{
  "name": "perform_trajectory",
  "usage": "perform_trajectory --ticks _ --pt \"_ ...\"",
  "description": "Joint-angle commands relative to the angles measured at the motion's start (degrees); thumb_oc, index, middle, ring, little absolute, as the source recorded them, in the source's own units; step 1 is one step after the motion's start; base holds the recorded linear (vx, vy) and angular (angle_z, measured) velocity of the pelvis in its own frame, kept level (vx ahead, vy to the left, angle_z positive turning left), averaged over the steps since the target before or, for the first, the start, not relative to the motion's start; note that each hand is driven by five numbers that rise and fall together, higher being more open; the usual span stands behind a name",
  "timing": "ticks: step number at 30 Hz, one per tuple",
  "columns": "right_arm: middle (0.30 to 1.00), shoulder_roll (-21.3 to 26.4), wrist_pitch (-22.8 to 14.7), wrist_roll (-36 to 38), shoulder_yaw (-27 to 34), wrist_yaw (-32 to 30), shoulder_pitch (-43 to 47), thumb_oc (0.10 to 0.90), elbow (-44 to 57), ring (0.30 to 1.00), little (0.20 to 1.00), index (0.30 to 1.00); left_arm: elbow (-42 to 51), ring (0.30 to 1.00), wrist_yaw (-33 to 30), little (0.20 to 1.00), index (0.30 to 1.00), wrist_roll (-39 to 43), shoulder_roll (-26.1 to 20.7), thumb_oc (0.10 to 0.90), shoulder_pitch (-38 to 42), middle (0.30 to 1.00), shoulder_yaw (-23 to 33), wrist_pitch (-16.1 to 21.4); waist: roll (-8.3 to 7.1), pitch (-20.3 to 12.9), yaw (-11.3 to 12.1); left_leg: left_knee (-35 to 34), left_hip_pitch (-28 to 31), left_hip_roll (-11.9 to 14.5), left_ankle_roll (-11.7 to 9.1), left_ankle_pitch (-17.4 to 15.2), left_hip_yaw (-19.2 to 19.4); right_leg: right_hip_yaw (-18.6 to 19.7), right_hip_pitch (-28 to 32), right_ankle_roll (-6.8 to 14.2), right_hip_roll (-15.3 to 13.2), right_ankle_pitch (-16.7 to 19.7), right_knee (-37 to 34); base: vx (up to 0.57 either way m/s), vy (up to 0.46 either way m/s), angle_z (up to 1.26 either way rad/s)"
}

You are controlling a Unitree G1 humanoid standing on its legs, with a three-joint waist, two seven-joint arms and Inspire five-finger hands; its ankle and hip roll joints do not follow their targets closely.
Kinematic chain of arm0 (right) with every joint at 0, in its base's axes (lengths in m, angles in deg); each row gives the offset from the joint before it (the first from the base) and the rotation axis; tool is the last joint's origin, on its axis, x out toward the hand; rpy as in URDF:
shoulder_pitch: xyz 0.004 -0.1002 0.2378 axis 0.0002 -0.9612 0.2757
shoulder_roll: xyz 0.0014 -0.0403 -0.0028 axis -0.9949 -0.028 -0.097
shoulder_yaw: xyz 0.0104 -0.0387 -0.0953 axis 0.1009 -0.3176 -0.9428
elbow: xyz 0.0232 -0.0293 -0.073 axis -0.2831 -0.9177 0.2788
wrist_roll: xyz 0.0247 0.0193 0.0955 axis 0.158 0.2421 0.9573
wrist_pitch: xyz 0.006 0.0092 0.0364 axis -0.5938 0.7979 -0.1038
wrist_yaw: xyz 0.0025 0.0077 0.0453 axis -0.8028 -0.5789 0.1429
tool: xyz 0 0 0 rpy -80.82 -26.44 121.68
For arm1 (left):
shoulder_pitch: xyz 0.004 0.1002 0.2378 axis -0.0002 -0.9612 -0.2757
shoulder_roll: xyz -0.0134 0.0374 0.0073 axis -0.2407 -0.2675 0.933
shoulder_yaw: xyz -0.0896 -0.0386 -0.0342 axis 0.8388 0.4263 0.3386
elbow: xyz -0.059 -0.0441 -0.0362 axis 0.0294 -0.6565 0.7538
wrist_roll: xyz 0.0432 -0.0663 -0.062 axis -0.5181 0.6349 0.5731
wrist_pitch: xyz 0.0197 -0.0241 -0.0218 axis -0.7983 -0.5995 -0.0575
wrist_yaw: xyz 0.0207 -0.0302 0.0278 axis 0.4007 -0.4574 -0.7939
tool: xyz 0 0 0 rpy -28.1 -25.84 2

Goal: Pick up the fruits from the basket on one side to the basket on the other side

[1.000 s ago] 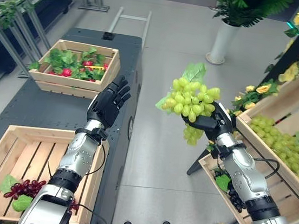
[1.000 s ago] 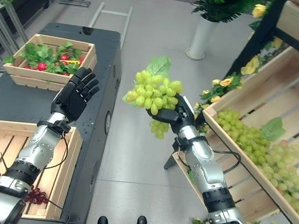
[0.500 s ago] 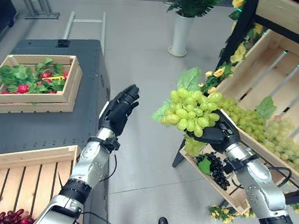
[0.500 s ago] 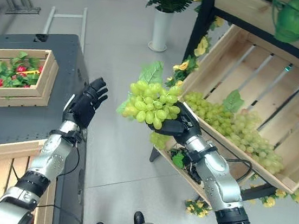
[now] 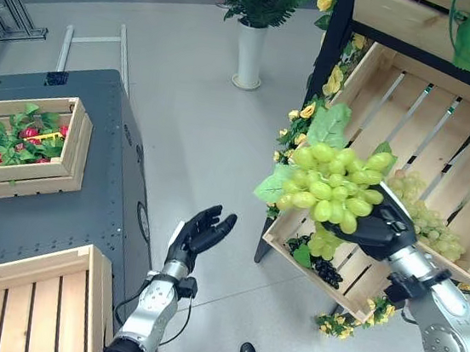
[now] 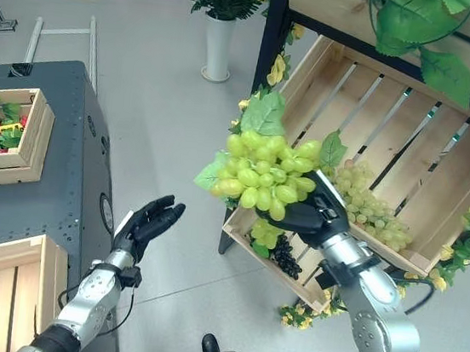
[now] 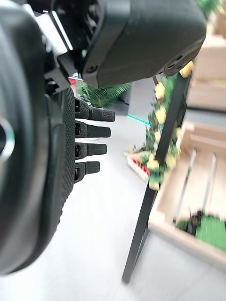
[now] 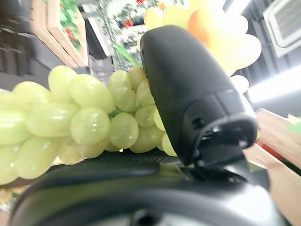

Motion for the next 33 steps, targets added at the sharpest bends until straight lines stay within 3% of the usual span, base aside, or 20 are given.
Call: perform_trajectory --ticks 1,8,16,17,23,33 --pt "0.3 2.66 -12.94 4.49 8.38 0.42 3.42 0.4 4.51 0.3 0.3 0.3 1.28 0.9 1.71 0.9 0.9 -1.1 -2.88 0.8 2.94 0.9 -1.97 7.46 -0.33 -4.8 0.73 0.55 0.63 -0.68 0.7 -6.75 -1.16 -0.87 0.67 0.38 1.16 -0.4 0.11 0.04 -0.031 -0.01" --pt "0.3 7.38 -16.48 3.94 12.19 -1.36 4.09 0.4 3.5 0.3 0.3 0.3 0.99 0.9 3.53 0.9 0.9 1.3 -4.88 0.8 1.73 0.9 -2.26 6.88 -0.13 -4.84 0.53 0.55 0.49 -0.69 0.53 -6.78 -0.96 -0.8 0.45 0.63 1.27 -0.31 0.11 0.01 -0.012 -0.02" --pt "0.3 13.75 -19.22 -2.68 15.11 -8.05 8.33 0.4 -3.96 0.3 0.3 0.3 0.18 0.9 3.65 0.9 0.9 2.5 -6.52 0.8 2.15 0.9 -2.31 8.19 -0.47 -6.33 1.09 0.55 0.38 -0.56 0.12 -7.05 -1.66 -1.56 0.66 0.81 1.33 -0.64 0.11 0.0 0.0 0.0" --pt "0.3 14.88 -18.57 -6.75 15.3 -10.11 9.25 0.4 -6.4 0.3 0.3 0.3 0.17 0.9 4.21 0.9 0.9 2.7 -6.57 0.8 2.25 0.9 -2.32 8.32 -0.72 -6.51 1.32 0.55 0.41 -0.55 0.1 -7.09 -1.87 -1.75 0.76 0.81 1.33 -0.64 0.11 0.0 0.0 0.0" --pt "0.3 20.99 -15.81 -13.78 13.77 -16.18 12.98 0.4 -15.14 0.3 0.3 0.3 0.54 0.9 5.6 0.9 0.9 3.11 -6.85 0.8 2.61 0.9 -3.76 8.48 -1.8 -6.94 2.25 0.55 0.24 -0.31 0.09 -6.99 -2.84 -2.44 0.93 0.7 1.5 -0.6 0.11 -0.01 -0.01 0.02" --pt "0.3 26.97 -10.11 -10.68 9.17 -17.8 20.51 0.4 -35.18 0.3 0.3 0.3 0.31 0.9 5.66 0.9 0.9 3.53 -7.63 0.8 3.72 0.9 -6.28 8.67 -2.7 -7.17 4.57 0.55 0.04 -0.34 0.08 -6.87 -4.51 -4.07 1.4 0.47 1.28 -0.63 0.11 0.0 0.001 0.02"
